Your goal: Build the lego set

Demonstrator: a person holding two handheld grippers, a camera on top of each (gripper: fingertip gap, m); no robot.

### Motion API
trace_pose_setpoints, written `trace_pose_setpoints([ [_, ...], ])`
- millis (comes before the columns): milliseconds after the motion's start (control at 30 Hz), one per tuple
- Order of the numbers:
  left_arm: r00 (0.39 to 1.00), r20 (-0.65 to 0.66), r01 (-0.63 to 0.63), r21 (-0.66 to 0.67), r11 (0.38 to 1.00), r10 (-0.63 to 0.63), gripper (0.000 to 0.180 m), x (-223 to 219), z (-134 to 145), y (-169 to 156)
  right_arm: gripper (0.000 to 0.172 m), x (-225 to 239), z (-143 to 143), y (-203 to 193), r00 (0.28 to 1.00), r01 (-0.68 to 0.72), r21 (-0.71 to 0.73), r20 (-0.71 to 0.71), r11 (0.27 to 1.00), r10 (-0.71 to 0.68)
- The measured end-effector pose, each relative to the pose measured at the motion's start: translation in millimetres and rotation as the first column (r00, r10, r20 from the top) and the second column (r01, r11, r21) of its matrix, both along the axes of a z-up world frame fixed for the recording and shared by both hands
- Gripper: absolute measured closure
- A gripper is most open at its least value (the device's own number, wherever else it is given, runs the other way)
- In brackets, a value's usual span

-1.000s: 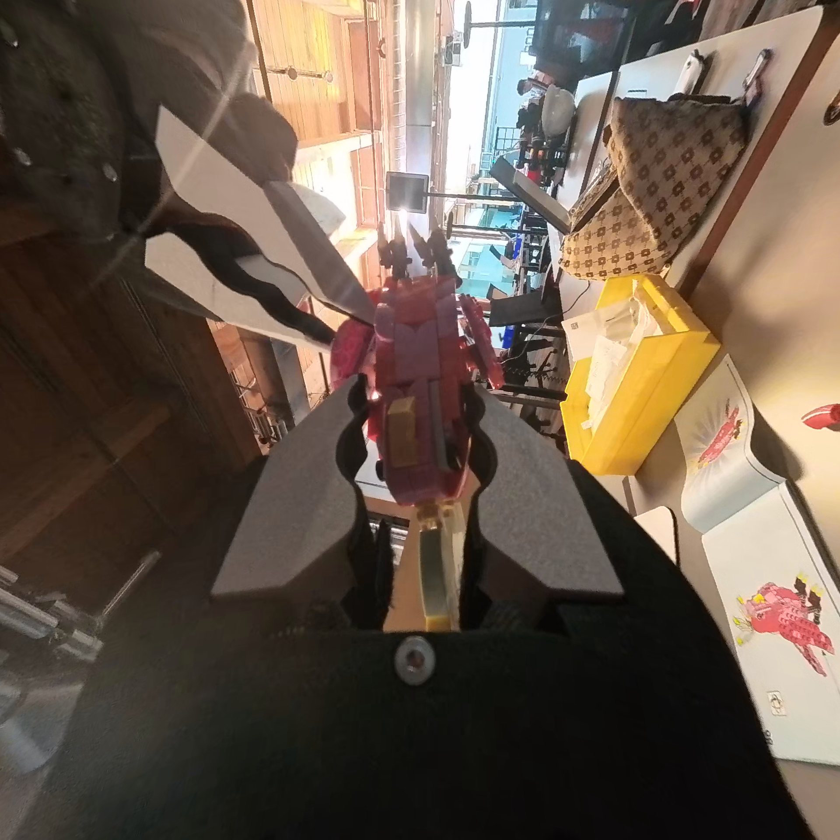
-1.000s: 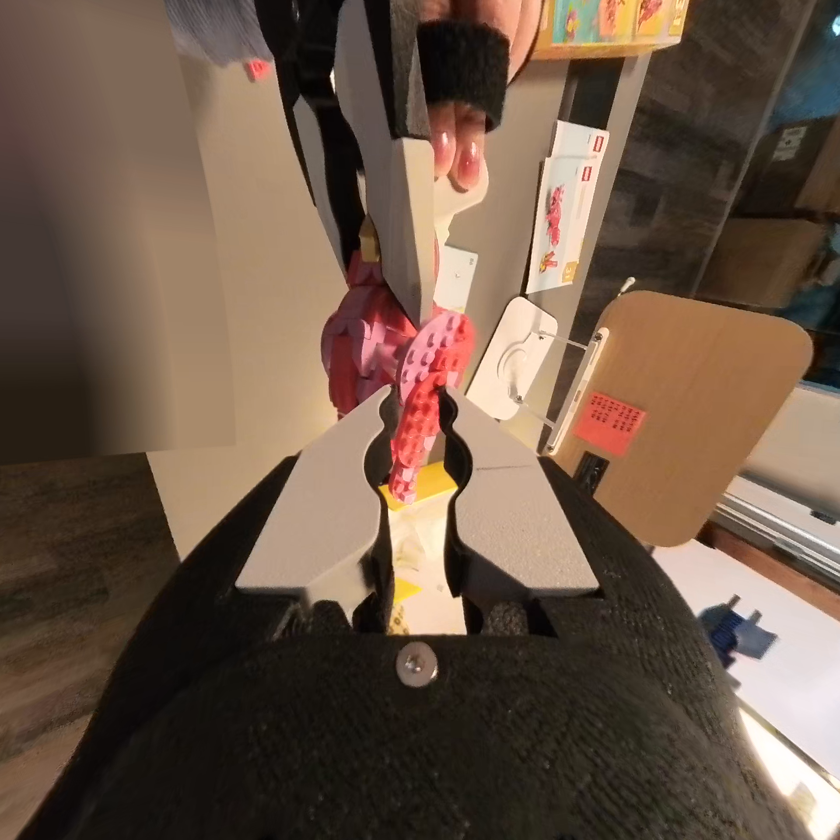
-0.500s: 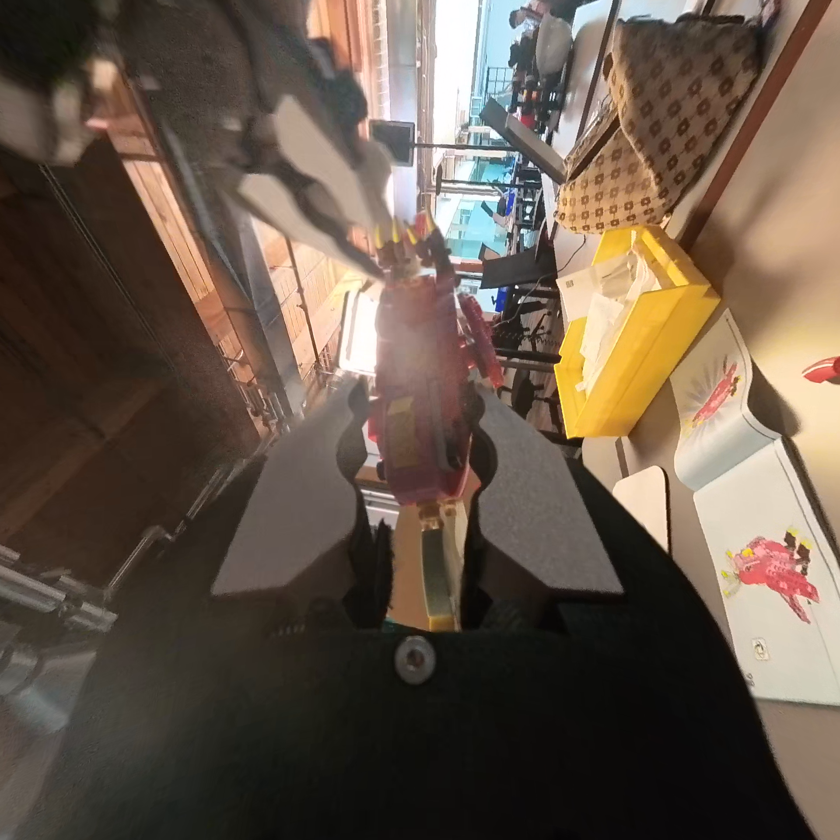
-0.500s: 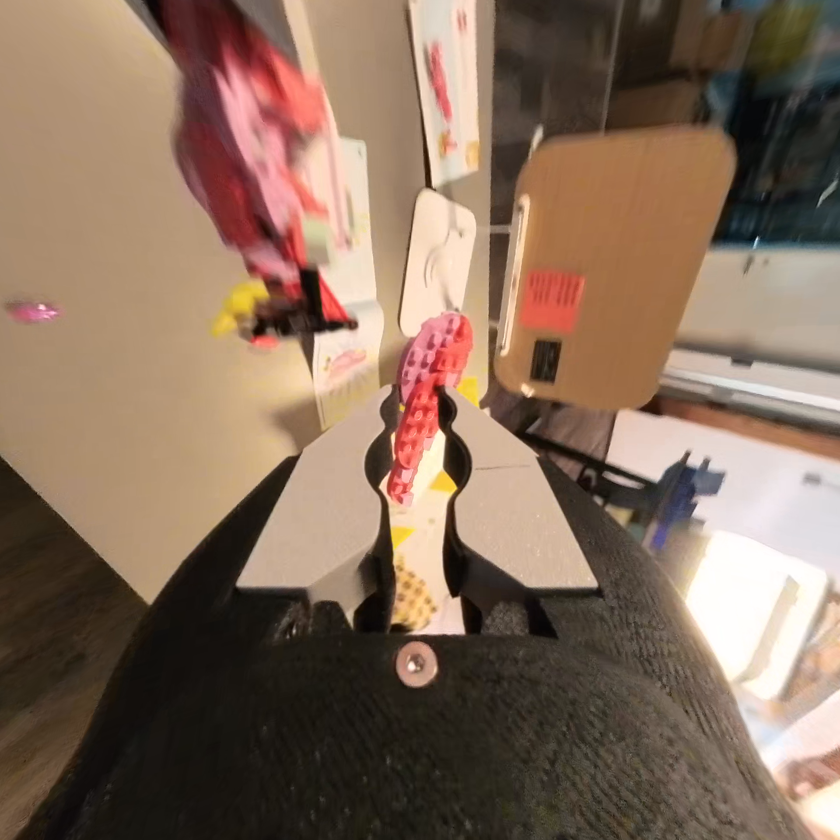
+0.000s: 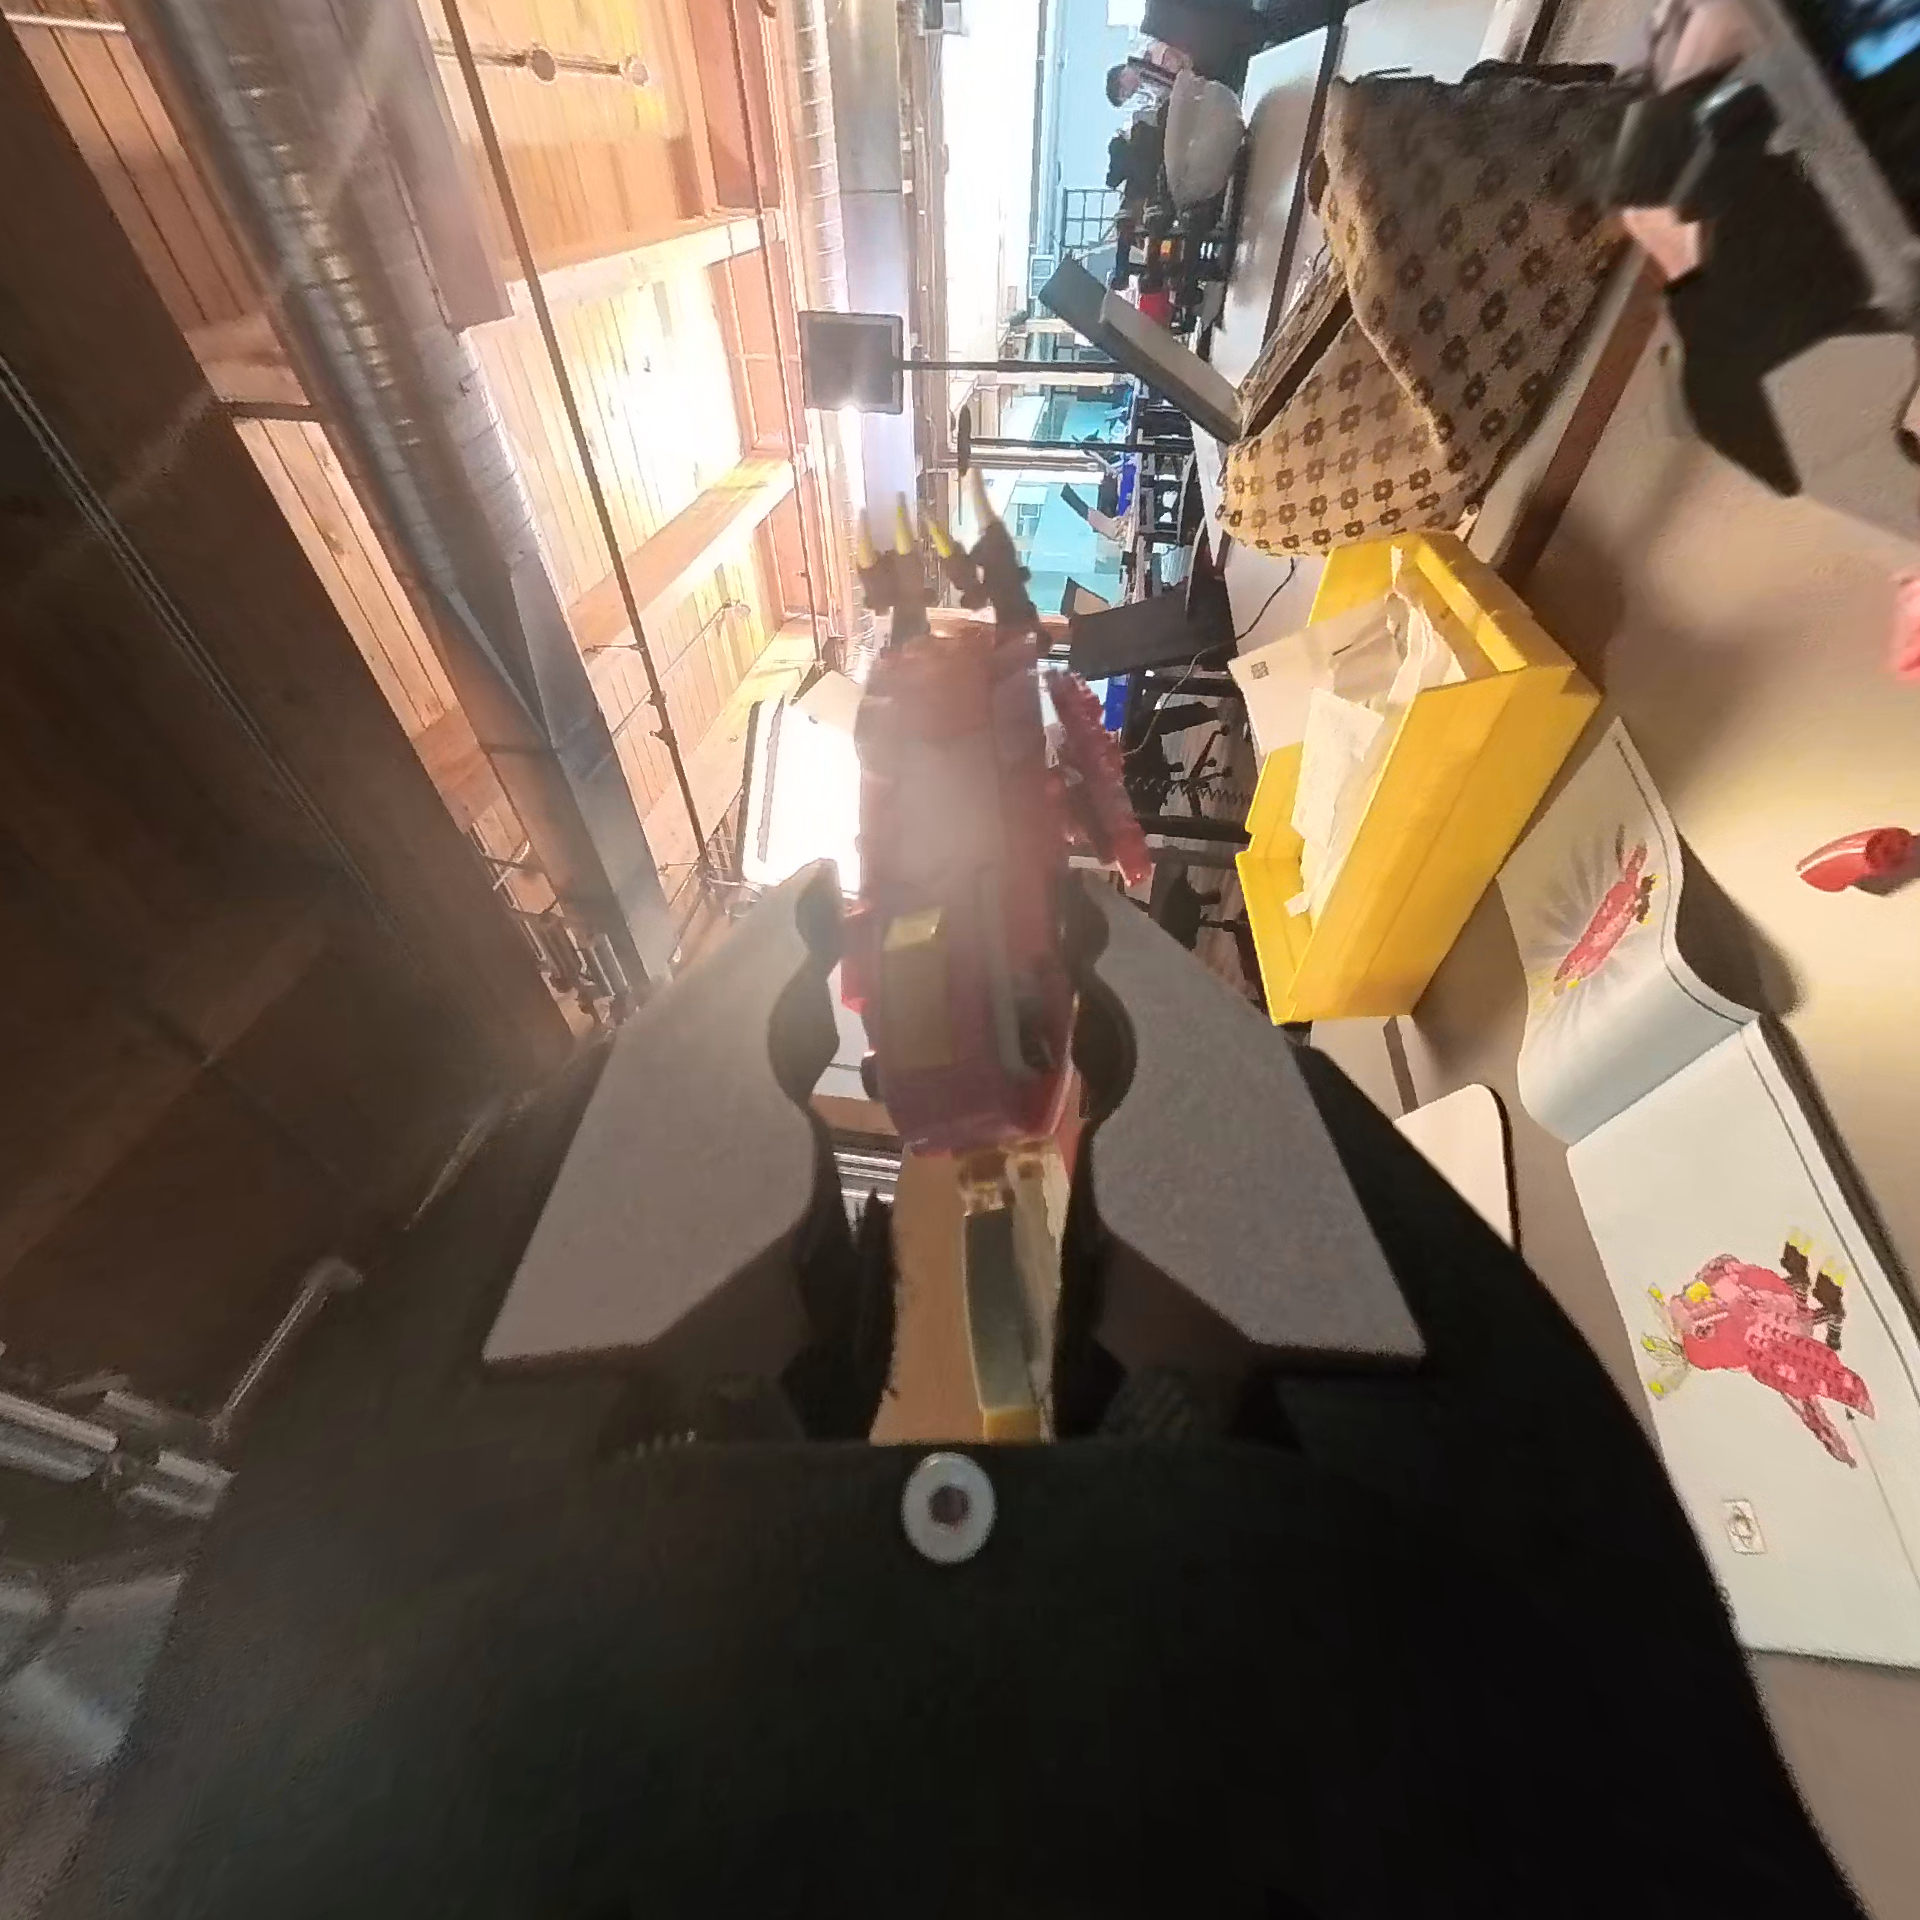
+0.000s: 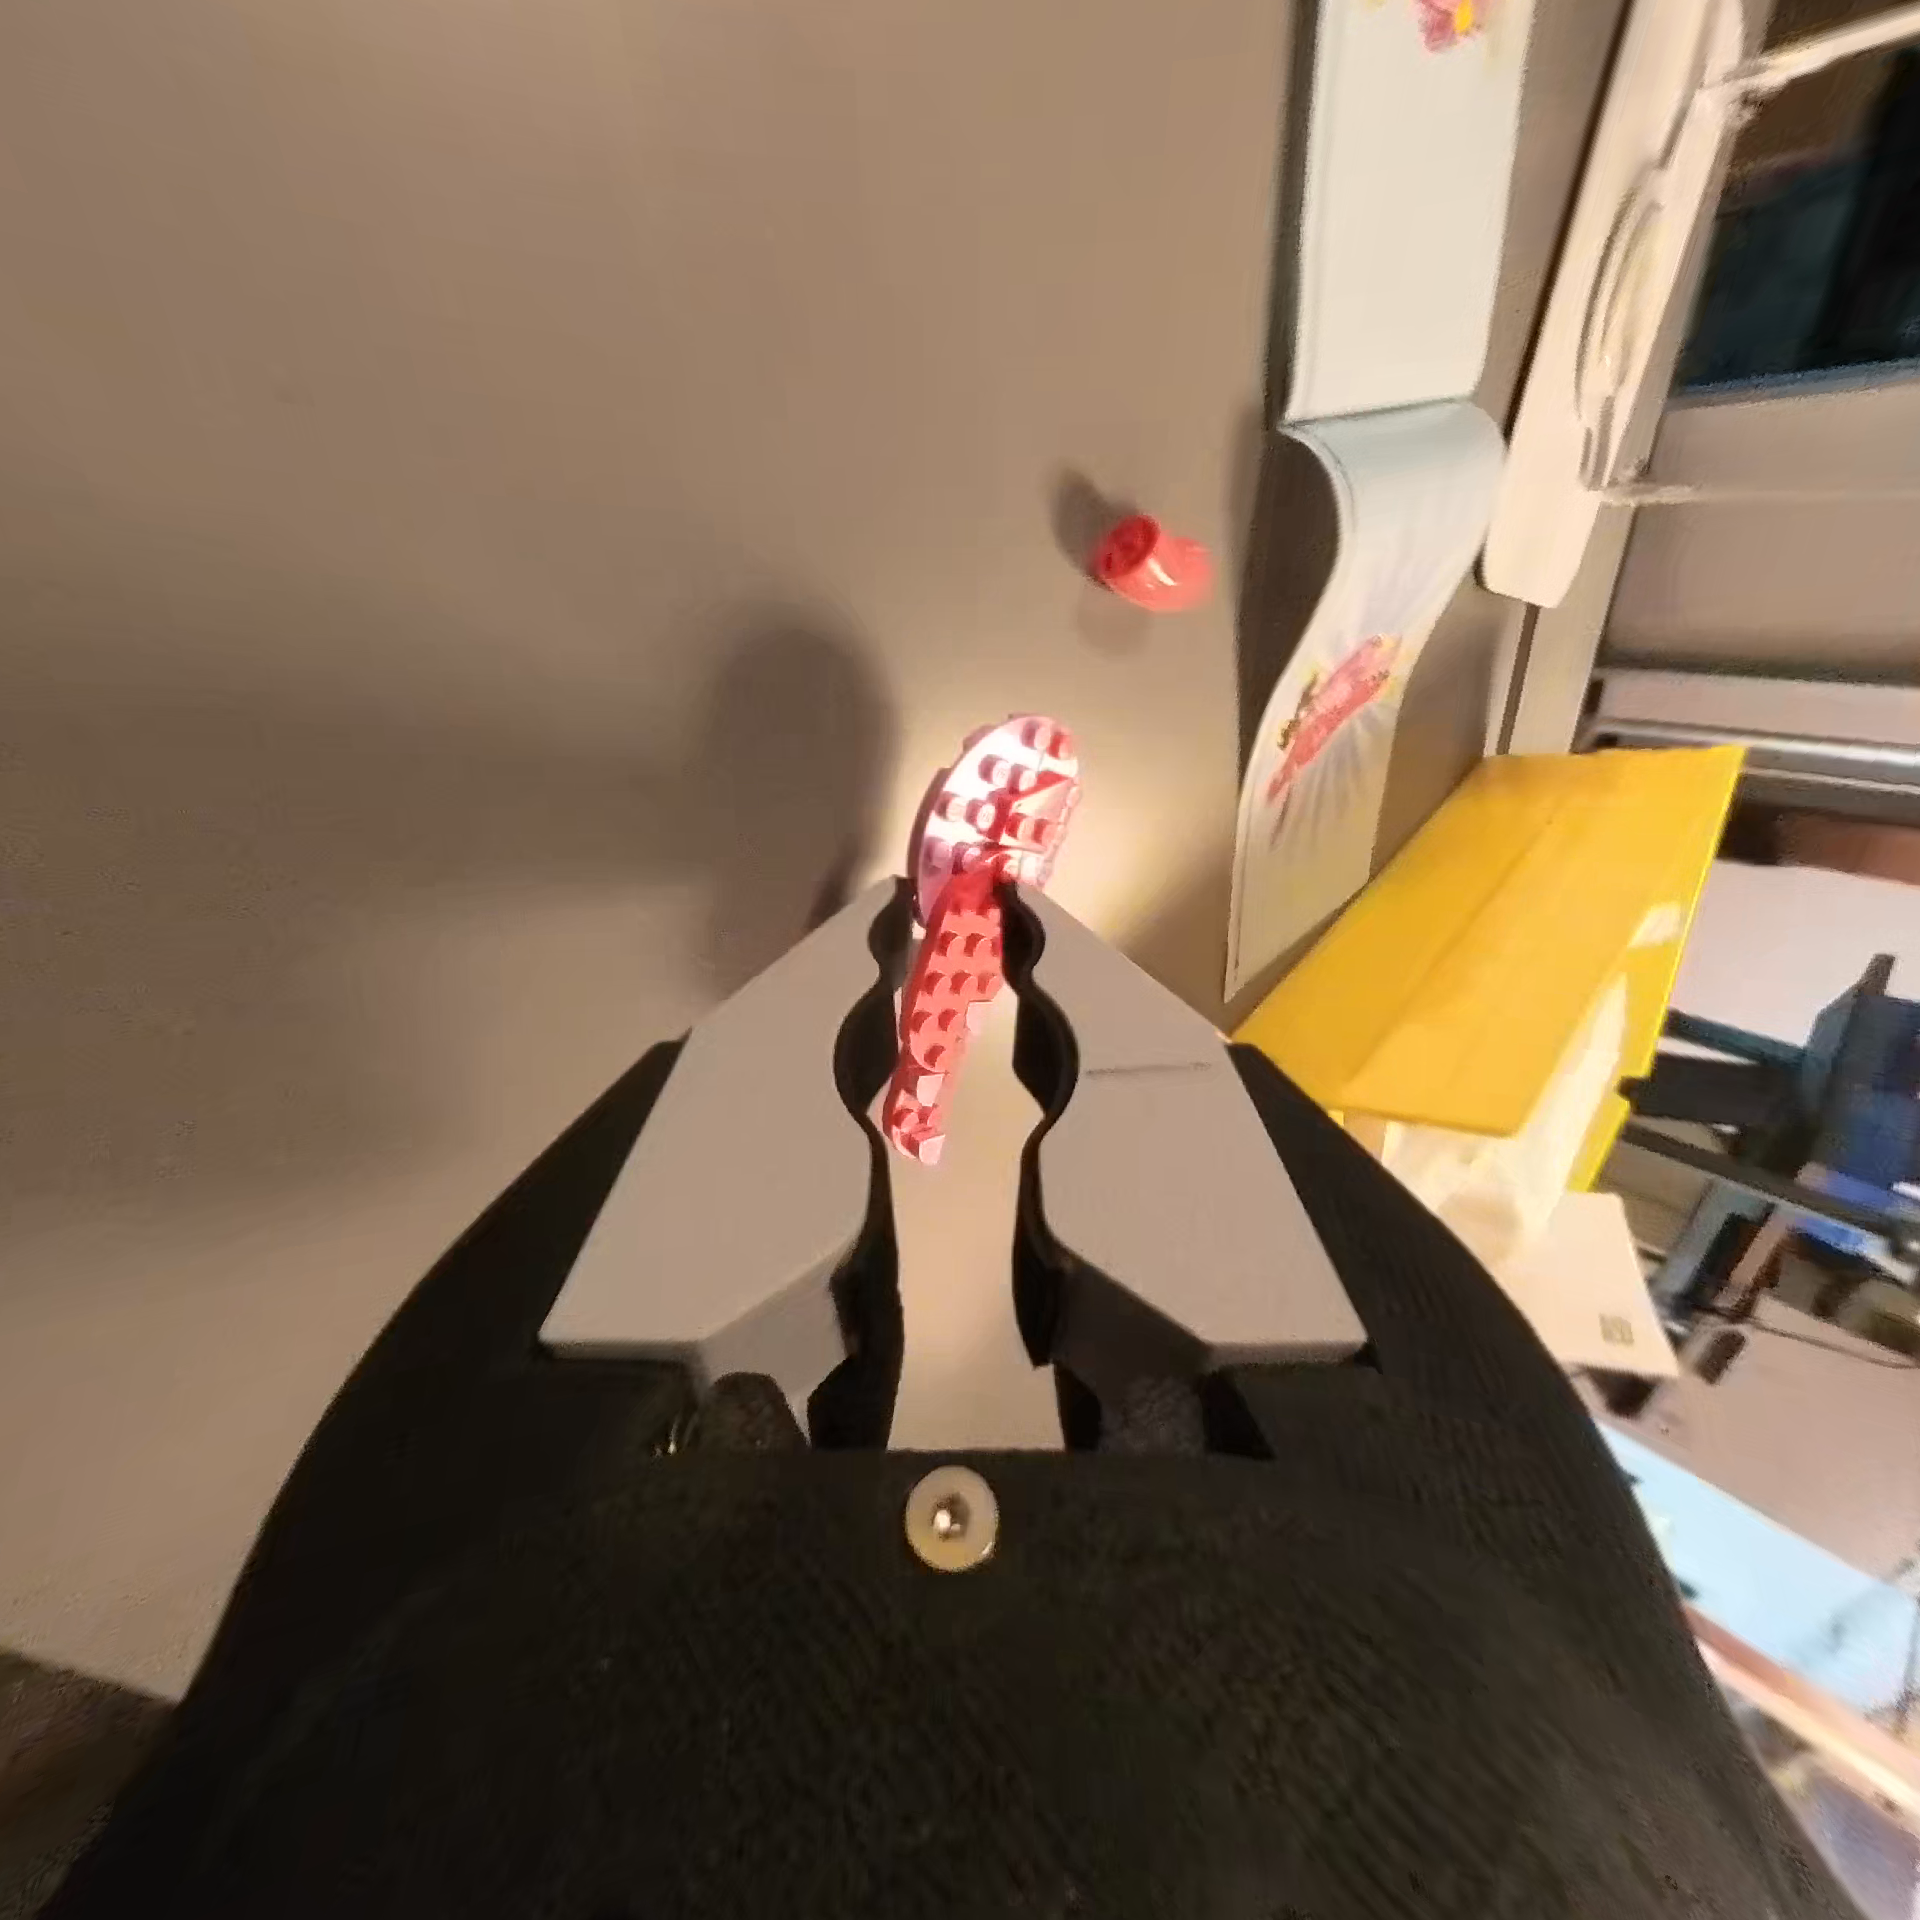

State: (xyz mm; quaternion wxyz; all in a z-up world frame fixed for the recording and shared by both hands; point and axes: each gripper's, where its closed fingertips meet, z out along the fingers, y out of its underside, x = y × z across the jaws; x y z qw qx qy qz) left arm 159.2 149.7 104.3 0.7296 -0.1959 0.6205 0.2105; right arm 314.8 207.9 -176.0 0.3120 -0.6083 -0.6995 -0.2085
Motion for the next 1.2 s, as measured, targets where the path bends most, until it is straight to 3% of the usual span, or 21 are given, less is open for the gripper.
trace_pose_setpoints([
  [233, 0.999, -0.007, -0.037, 0.021, 0.999, 0.038, 0.139, -0.7, -1.0, 5.4, 0.155, -10.8, -7.9, 3.9, 0.986, -0.109, 0.111, 0.134, 0.988, 0.094],
  [300, 0.999, -0.004, -0.043, 0.02, 0.999, 0.044, 0.139, -2.4, -0.8, 7.0, 0.134, -13.4, 2.9, 3.6, 0.989, -0.107, 0.133, 0.12, 0.985, 0.091],
  [333, 0.999, -0.003, -0.048, 0.017, 0.999, 0.048, 0.139, -3.6, -0.9, 8.1, 0.116, -15.1, 13.6, 2.4, 0.992, -0.093, 0.153, 0.099, 0.984, 0.078],
  [400, 0.998, -0.002, -0.062, 0.006, 0.998, 0.062, 0.139, -6.1, -1.8, 11.6, 0.09, -21.6, 51.2, -3.2, 0.997, -0.072, 0.249, 0.027, 0.966, 0.068],
  [433, 0.997, -0.004, -0.073, 0.001, 0.997, 0.073, 0.139, -7.1, -2.6, 13.9, 0.086, -28.7, 80.0, -8.9, 0.995, -0.079, 0.337, -0.028, 0.938, 0.094],
  [567, 0.99, -0.042, -0.134, -0.017, 0.991, 0.133, 0.139, -6.7, -10.1, 24.0, 0.085, -70.2, 206.8, -53.9, 0.927, -0.071, 0.659, -0.234, 0.749, 0.294],
  [667, 0.985, -0.075, -0.16, -0.022, 0.987, 0.158, 0.139, 0.2, -16.7, 25.9, 0.081, -101.5, 250.8, -72.2, 0.918, -0.097, 0.765, -0.179, 0.637, 0.354],
  [867, 0.986, -0.114, -0.123, -0.031, 0.992, 0.119, 0.139, 15.0, -23.6, 10.2, 0.078, -129.4, 247.8, -52.0, 0.96, -0.195, 0.8, 0.036, 0.567, 0.279],
  [967, 0.99, -0.112, -0.095, -0.023, 0.995, 0.092, 0.139, 15.2, -21.1, 0.1, 0.089, -127.9, 248.4, -46.7, 0.962, -0.221, 0.827, 0.1, 0.516, 0.253],
  [1067, 0.994, -0.104, -0.041, -0.032, 0.999, 0.038, 0.139, 16.6, -19.3, -10.9, 0.108, -127.0, 259.3, -53.4, 0.956, -0.246, 0.876, 0.148, 0.416, 0.253],
  [1200, 0.996, -0.069, 0.051, -0.043, 0.998, -0.054, 0.139, 22.3, -15.5, -26.1, 0.109, -123.9, 264.1, -62.7, 0.951, -0.231, 0.886, 0.118, 0.401, 0.286],
])
